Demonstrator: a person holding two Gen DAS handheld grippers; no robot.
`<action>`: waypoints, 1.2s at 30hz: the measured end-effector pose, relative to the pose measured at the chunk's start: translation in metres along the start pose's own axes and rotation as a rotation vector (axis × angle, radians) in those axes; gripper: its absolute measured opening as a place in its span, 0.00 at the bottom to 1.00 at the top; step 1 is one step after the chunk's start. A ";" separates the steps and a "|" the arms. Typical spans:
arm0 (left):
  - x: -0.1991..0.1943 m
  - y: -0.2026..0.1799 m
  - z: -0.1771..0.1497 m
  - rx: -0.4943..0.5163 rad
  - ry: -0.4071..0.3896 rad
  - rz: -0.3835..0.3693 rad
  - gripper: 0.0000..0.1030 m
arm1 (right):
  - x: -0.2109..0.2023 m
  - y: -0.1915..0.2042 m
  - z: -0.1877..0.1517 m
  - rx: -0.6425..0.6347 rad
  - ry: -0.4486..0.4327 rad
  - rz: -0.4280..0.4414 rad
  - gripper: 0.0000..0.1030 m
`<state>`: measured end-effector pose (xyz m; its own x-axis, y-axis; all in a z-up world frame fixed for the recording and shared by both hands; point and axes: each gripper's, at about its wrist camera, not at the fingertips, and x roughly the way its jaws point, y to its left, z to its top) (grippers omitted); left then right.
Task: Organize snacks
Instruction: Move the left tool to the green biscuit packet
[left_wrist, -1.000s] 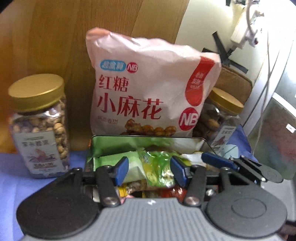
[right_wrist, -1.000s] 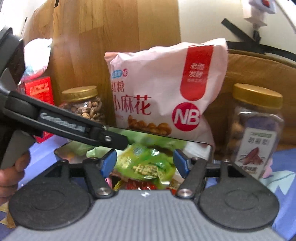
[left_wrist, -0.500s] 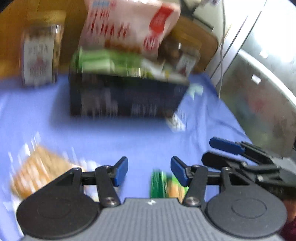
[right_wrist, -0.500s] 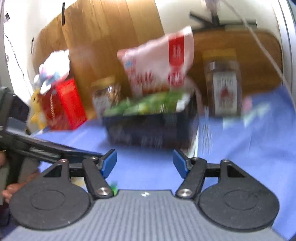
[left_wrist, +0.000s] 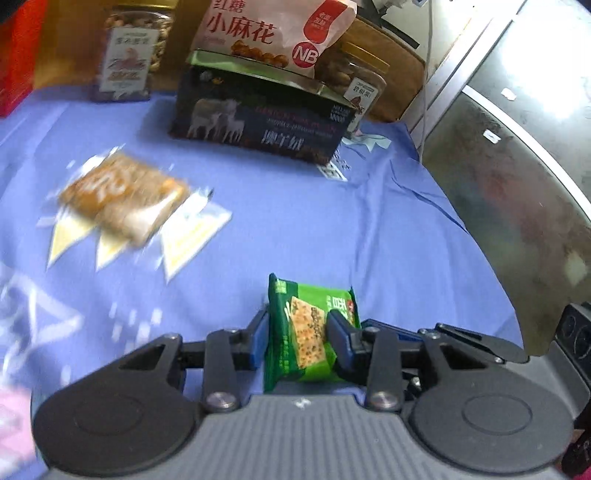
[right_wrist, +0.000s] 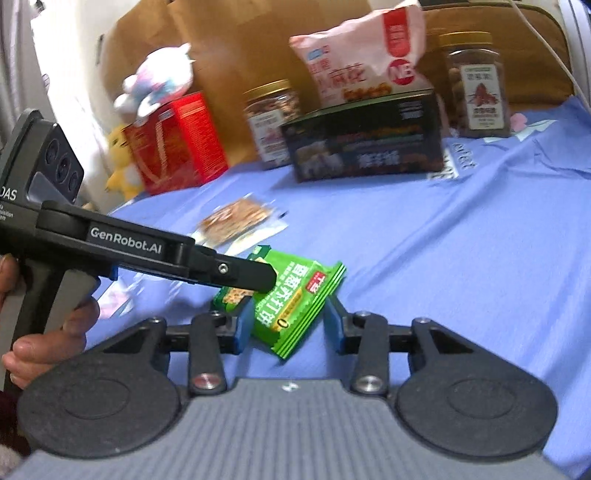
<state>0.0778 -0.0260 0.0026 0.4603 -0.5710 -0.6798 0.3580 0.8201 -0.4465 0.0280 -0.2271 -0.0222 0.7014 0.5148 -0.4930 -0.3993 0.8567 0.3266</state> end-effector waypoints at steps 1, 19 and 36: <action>-0.006 0.001 -0.008 -0.009 -0.003 -0.003 0.34 | -0.005 0.004 -0.006 0.000 0.003 0.010 0.43; -0.054 -0.017 -0.081 0.018 -0.075 0.037 0.37 | -0.044 0.057 -0.056 -0.173 0.002 -0.018 0.46; -0.055 -0.040 -0.087 0.112 -0.121 0.222 0.57 | -0.047 0.055 -0.061 -0.140 -0.009 -0.002 0.47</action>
<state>-0.0331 -0.0243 0.0072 0.6287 -0.3838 -0.6764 0.3221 0.9201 -0.2227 -0.0627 -0.2022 -0.0300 0.7075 0.5134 -0.4857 -0.4757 0.8542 0.2100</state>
